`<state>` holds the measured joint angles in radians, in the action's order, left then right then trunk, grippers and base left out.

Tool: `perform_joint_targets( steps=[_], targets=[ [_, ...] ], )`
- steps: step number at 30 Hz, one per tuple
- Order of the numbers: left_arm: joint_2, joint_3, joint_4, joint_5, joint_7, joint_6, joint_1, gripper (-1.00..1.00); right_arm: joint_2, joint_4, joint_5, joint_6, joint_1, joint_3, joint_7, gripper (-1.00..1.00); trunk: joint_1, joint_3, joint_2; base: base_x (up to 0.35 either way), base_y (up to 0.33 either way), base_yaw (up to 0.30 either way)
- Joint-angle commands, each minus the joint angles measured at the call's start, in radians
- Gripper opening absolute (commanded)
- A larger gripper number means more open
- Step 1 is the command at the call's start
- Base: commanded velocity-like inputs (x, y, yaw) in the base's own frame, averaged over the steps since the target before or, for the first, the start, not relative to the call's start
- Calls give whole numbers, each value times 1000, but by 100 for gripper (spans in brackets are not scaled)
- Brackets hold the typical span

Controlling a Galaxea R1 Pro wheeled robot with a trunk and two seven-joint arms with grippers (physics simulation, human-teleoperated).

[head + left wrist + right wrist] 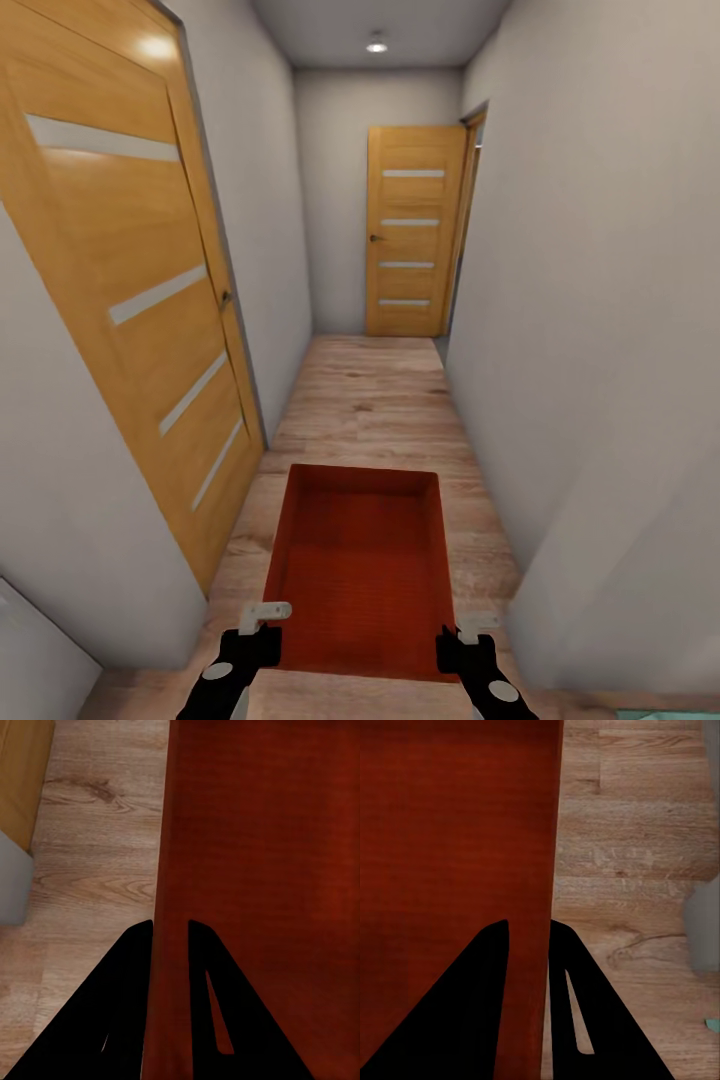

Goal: Move the two storage containers from the living room to the garage. In the garage, place one container on the floor and stack the other container on top of it (either order is fine).

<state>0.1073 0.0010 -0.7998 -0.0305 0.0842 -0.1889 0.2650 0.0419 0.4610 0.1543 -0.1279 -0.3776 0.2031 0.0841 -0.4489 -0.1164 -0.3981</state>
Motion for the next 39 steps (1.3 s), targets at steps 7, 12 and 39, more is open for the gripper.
perform_joint_targets(
  steps=[7, 12, 39],
  targets=[
    [57, -30, 1, 9, -9, -30, 0, -100, 0, -3, 5, -4, -1, 4, 13, -100, -1, -2, -2, 328, 0, 0],
    [57, -30, 1, 9, -9, -30, 0, -100, 0, -4, 5, -5, -1, 4, 14, -100, -1, -2, -2, 328, 0, 0],
    [57, -30, 1, 9, -9, -30, 0, -100, 0, -5, 5, -4, -1, 6, 13, -100, -1, -2, -2, 329, 0, 0]
  ],
)
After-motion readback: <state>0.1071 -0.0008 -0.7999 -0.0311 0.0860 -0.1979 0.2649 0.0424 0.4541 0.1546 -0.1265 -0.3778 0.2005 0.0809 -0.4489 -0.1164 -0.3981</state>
